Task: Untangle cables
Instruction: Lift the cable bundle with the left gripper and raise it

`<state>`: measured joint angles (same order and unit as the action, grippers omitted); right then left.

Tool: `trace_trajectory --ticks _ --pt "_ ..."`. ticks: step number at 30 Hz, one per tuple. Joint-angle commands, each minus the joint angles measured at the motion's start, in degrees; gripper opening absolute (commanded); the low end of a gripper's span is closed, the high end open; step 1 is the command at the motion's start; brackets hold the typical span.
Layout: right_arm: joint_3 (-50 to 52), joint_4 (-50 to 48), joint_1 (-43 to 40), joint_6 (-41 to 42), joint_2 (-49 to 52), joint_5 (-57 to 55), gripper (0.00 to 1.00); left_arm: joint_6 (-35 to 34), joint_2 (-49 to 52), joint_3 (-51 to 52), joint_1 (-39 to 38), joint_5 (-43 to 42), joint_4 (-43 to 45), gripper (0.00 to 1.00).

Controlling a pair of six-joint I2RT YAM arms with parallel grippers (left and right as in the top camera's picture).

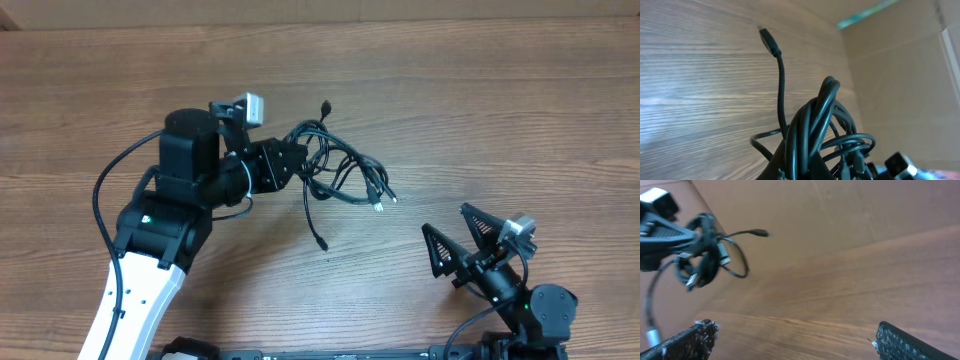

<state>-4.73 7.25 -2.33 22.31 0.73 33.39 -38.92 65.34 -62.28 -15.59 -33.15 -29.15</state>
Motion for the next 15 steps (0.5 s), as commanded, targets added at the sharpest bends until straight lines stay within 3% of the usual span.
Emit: trace_trajectory --ticks 1,9,15 --pt "-5.73 1.33 -0.33 -0.02 -0.2 2.36 1.0 -6.1 -1.38 -0.94 0.98 -8.04 3.69 0.04" --pt "-14.97 9.88 -0.33 -2.93 5.62 4.24 1.0 -10.54 -1.38 -0.94 1.01 -15.13 8.98 0.04" --pt "-22.4 13.27 -0.33 -4.83 16.39 9.14 1.0 -12.79 -1.38 -0.94 1.01 -23.43 15.67 0.04"
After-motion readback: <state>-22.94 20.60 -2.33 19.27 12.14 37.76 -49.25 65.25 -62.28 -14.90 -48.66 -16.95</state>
